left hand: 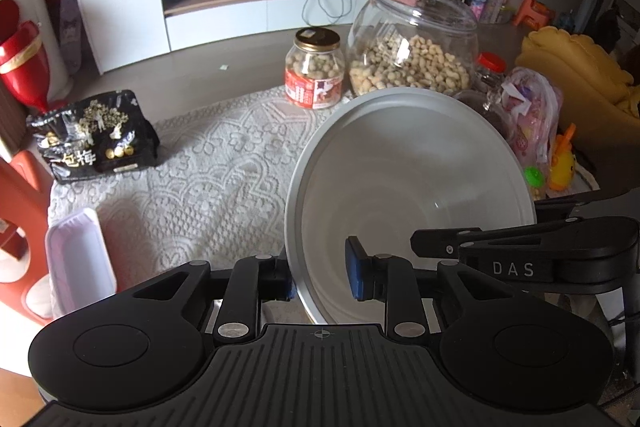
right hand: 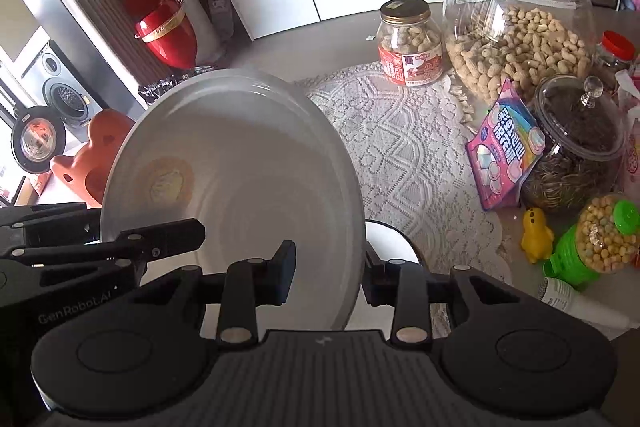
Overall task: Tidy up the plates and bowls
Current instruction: 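Lift the white bowl with the left gripper and carry it toward the stacked bowls, then lower the white bowl onto the blue bowl and open the left gripper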
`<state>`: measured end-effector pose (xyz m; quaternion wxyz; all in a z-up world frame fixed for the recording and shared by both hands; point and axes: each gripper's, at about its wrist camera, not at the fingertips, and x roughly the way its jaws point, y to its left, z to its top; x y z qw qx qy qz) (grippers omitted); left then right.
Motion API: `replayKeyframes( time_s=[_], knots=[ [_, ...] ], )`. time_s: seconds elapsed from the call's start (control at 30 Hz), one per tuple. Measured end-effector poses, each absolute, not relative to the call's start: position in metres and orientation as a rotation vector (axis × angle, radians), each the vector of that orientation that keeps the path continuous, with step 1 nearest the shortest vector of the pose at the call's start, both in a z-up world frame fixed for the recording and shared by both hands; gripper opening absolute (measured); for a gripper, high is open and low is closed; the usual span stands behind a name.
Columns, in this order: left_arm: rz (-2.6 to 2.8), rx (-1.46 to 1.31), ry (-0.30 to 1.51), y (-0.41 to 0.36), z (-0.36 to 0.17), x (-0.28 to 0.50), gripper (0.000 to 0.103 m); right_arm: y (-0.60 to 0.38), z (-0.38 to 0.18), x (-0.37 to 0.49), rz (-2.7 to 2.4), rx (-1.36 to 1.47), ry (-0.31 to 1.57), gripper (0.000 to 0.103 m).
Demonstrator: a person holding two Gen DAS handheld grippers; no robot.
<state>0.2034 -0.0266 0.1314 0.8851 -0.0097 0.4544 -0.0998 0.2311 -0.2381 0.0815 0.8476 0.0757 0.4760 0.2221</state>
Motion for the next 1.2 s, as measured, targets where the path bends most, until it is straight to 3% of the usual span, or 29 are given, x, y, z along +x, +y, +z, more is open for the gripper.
replayKeyframes(
  time_s=[0.27, 0.7, 1.2],
  knots=[
    [-0.210, -0.040, 0.989, -0.032, 0.107, 0.209, 0.028, -0.239, 0.057, 0.233, 0.458, 0.143, 1.056, 0.034],
    [-0.211, -0.084, 1.160, -0.037, 0.012, 0.241, 0.023, -0.230, -0.028, 0.262, 0.374, 0.102, 1.220, 0.035],
    [-0.227, -0.135, 1.116, -0.029, 0.012, 0.252, 0.023, -0.233, -0.032, 0.276, 0.381, 0.130, 1.226, 0.038]
  ],
)
